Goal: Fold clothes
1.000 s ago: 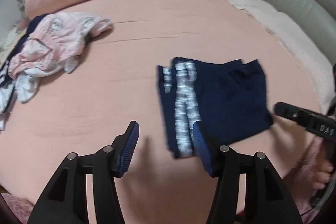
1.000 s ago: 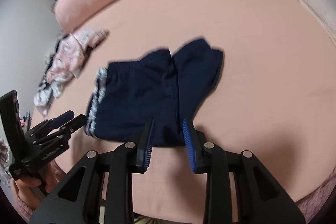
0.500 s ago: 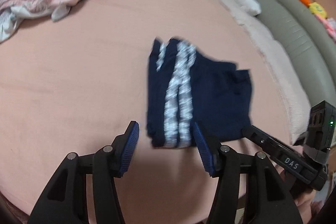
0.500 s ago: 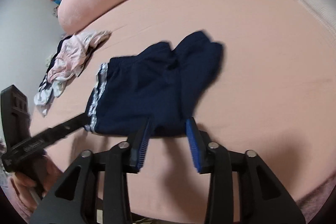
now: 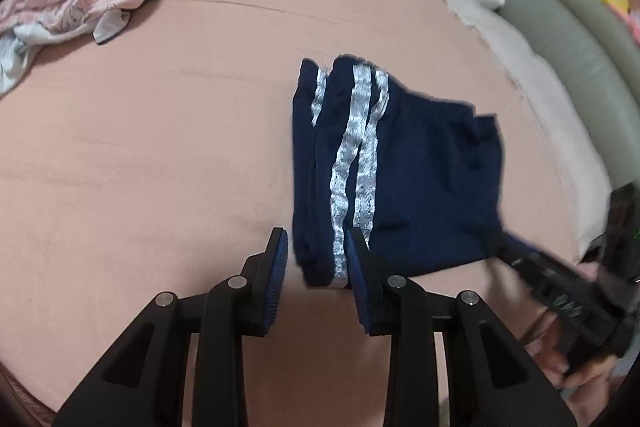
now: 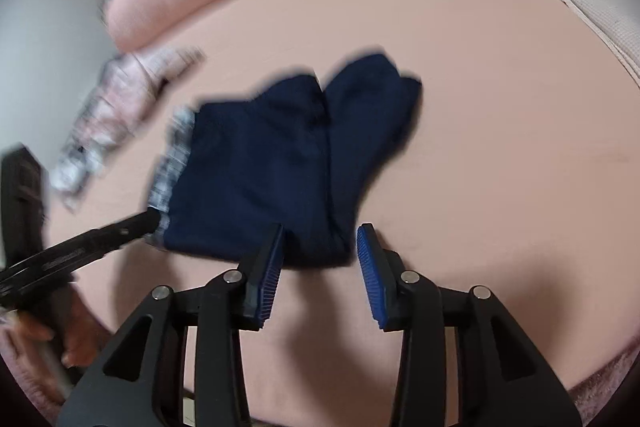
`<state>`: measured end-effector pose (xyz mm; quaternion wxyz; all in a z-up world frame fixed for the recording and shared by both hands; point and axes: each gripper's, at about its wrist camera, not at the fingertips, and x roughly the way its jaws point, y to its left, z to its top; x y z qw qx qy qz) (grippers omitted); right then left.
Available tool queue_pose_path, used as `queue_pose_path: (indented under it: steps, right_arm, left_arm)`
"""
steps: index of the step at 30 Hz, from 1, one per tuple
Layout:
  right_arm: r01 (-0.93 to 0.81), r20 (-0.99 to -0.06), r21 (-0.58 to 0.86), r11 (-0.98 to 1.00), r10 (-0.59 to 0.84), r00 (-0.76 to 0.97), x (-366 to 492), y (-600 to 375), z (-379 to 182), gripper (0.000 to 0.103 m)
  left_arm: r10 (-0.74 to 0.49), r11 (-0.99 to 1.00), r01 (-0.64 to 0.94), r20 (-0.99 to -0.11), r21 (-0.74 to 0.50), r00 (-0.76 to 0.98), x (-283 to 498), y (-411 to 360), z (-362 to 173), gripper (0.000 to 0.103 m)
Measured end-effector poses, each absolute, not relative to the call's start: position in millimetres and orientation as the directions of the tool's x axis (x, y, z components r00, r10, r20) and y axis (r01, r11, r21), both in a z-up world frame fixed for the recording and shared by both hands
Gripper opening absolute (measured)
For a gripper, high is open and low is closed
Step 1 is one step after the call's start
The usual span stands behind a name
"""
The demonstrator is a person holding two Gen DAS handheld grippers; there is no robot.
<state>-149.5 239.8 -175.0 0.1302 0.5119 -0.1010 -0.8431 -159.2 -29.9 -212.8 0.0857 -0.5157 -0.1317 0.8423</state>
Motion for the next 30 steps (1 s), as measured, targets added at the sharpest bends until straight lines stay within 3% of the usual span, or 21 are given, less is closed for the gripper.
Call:
queue_pose_path:
  steps: [2, 6, 7, 9, 10, 13, 19, 20, 22, 23, 24, 27, 30]
  right_arm:
    - [0.103, -0.829, 0.319, -0.942, -0.330, -0.452, -148.8, 245.1, -172.3, 0.038]
    - [0.120, -0.833, 0.365, -0.923, -0.382, -0.400, -150.5, 251.5, -177.7, 0.042]
    - [0.158, -0.842, 0.330, -0.930, -0.366, -0.395, -150.0, 247.4, -179.1, 0.039]
    - [0.189, -0.849, 0.288, -0.939, -0.342, -0.403, -149.3, 242.0, -177.6, 0.035]
    - [0.192, -0.848, 0.287, -0.938, -0.342, -0.405, -148.6, 241.0, -176.9, 0.027]
    - [0.193, -0.837, 0.313, -0.930, -0.366, -0.407, -145.6, 245.3, -175.8, 0.017]
    - [0.243, -0.871, 0.186, -0.952, -0.274, -0.407, -128.5, 224.8, -157.1, 0.015]
    - [0.235, -0.878, 0.180, -0.955, -0.264, -0.400, -122.1, 225.8, -155.2, 0.015]
    - [0.215, -0.891, 0.162, -0.963, -0.237, -0.388, -109.2, 228.9, -154.2, 0.019]
    - [0.205, -0.889, 0.139, -0.969, -0.214, -0.405, -103.9, 230.6, -154.2, 0.021]
    - [0.195, -0.885, 0.115, -0.974, -0.189, -0.426, -98.7, 232.4, -153.8, 0.024]
    - [0.198, -0.813, 0.075, -0.977, -0.175, -0.555, -89.4, 228.7, -139.1, 0.033]
    - [0.223, -0.794, 0.089, -0.971, -0.204, -0.573, -101.1, 216.3, -141.5, 0.035]
  left_arm:
    - [0.266, -0.955, -0.003, -0.846, -0.298, -0.462, -156.5, -31.0, -208.4, 0.032]
    - [0.350, -0.929, -0.042, -0.835, -0.369, -0.425, -155.8, -28.0, -212.5, 0.032]
    - [0.351, -0.929, -0.047, -0.833, -0.367, -0.427, -154.6, -25.4, -212.4, 0.031]
    - [0.354, -0.929, -0.055, -0.833, -0.367, -0.426, -153.2, -22.0, -210.4, 0.016]
    - [0.355, -0.928, -0.054, -0.833, -0.368, -0.425, -154.0, -21.6, -209.9, 0.015]
    - [0.353, -0.928, -0.042, -0.835, -0.371, -0.422, -150.9, -22.6, -210.9, 0.013]
    - [0.373, -0.921, -0.046, -0.844, -0.386, -0.385, -146.4, -30.7, -195.6, 0.013]
    - [0.393, -0.912, -0.044, -0.836, -0.408, -0.384, -142.0, -32.1, -192.6, 0.014]
    - [0.412, -0.899, -0.042, -0.809, -0.436, -0.420, -131.6, -38.5, -184.2, 0.030]
    - [0.385, -0.909, -0.039, -0.800, -0.415, -0.460, -128.6, -40.9, -178.4, 0.054]
    - [0.340, -0.926, -0.038, -0.790, -0.375, -0.509, -128.0, -41.9, -171.3, 0.060]
    - [0.308, -0.946, -0.092, -0.776, -0.310, -0.551, -139.4, -27.9, -167.3, 0.060]
    - [0.277, -0.960, -0.124, -0.804, -0.249, -0.526, -149.3, -12.6, -181.2, 0.060]
